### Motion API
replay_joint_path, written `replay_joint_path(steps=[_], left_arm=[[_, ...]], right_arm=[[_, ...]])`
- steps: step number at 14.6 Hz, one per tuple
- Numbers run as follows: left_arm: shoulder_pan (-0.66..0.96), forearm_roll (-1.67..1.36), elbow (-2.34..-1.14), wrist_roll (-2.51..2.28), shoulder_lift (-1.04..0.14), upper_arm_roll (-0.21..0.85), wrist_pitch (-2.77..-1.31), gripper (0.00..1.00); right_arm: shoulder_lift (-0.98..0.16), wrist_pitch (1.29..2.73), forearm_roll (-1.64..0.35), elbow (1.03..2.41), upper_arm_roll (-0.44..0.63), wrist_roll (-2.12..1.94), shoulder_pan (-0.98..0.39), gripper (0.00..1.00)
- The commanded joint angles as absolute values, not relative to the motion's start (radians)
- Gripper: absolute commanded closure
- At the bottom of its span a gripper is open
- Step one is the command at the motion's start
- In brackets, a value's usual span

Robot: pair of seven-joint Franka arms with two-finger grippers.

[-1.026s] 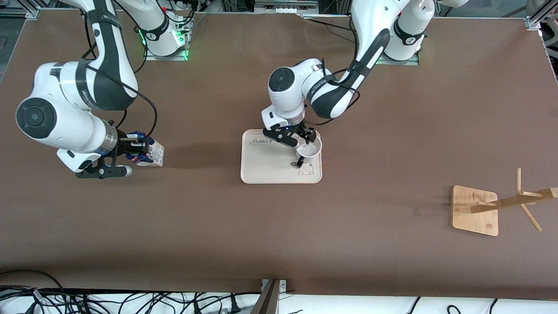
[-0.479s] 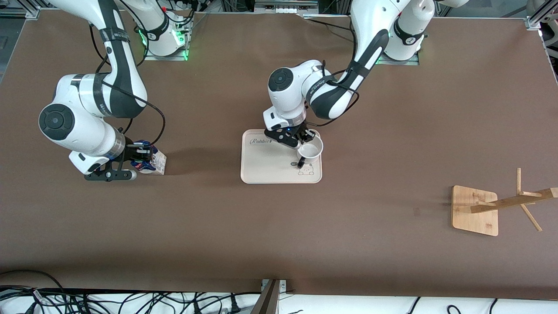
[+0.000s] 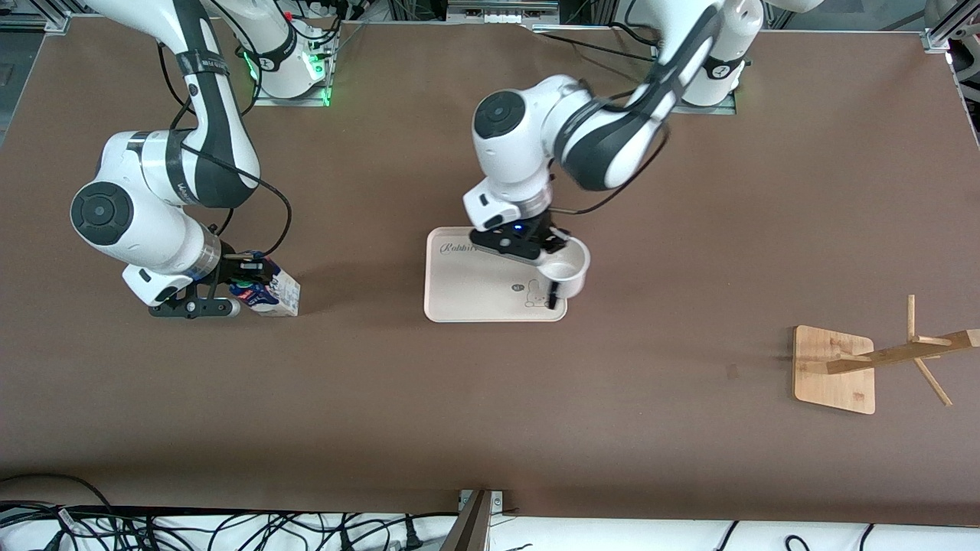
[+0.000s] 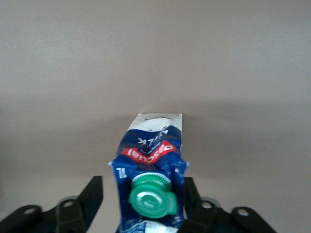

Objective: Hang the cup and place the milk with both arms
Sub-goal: 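Set the carton down with the right gripper while the left gripper lifts the mug, then retract the right gripper while the left gripper carries the mug to the tree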

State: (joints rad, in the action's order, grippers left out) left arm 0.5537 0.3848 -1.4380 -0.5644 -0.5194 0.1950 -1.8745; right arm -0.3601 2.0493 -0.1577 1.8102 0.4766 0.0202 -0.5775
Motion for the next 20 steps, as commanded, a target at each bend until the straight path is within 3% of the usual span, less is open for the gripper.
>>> replay_joint_path(steps=[1, 10, 16, 20], left_arm=[[0.424, 0.381, -1.347, -0.568, -0.477, 0.204, -1.729, 1.00], [0.075, 0.169, -1.313, -0.285, -0.439, 0.215, -1.663, 1.00], [-0.057, 0.146, -1.299, -0.032, -0.388, 0.215, -1.592, 1.00], [-0.103, 0.132, -1.262, -0.023, -0.385, 0.213, -1.552, 1.00]], right_arm=[[-0.338, 2.056, -0.164, 1.833, 0.488, 0.003, -0.586, 0.00], [-0.146, 1.858, -0.156, 1.801, 0.584, 0.002, -0.588, 0.00], [-0.146, 1.705, -0.089, 1.646, 0.598, 0.002, -0.588, 0.00], [-0.143, 1.646, -0.071, 1.612, 0.600, 0.002, -0.588, 0.00]])
